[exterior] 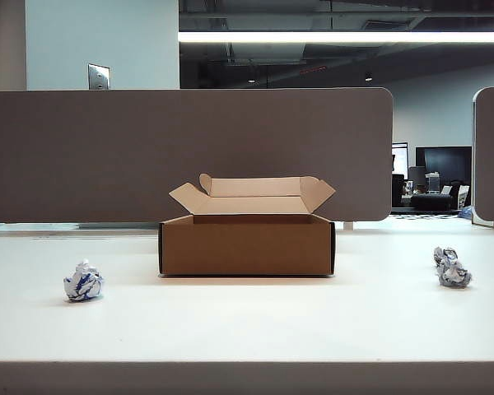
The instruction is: Pick up all the paper balls on the table and put them in the paper box.
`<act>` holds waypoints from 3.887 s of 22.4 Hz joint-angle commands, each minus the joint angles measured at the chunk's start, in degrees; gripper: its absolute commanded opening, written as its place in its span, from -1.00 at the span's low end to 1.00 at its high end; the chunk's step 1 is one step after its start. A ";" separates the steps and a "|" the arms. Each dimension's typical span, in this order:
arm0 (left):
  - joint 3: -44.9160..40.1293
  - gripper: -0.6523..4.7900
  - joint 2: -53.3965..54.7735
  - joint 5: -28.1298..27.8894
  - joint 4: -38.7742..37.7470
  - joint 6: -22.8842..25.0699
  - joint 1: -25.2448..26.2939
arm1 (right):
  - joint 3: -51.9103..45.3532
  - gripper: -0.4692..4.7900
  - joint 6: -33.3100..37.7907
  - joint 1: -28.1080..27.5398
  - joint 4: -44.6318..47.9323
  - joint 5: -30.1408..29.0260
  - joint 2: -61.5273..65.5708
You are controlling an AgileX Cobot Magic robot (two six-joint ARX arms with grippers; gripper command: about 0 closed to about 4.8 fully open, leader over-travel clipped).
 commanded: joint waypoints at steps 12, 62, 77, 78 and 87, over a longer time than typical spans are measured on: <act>18.18 -0.78 38.82 22.14 -6.58 2.60 -2.82 | 30.05 -0.84 -16.81 6.25 -8.76 1.11 43.87; 18.45 0.21 78.05 18.34 -5.20 28.15 -14.19 | 44.15 0.56 -17.51 9.42 -9.22 7.04 90.75; 18.45 0.21 76.32 17.86 -2.95 27.74 -14.19 | 44.13 0.56 -17.57 9.38 -7.23 7.50 91.17; 18.45 0.21 76.32 17.97 -3.04 27.74 -14.19 | 44.13 0.56 -17.57 9.38 -7.28 7.50 91.17; 18.45 0.21 78.71 18.51 -4.50 25.59 -14.19 | 44.15 0.56 -17.59 9.38 -7.65 7.52 91.17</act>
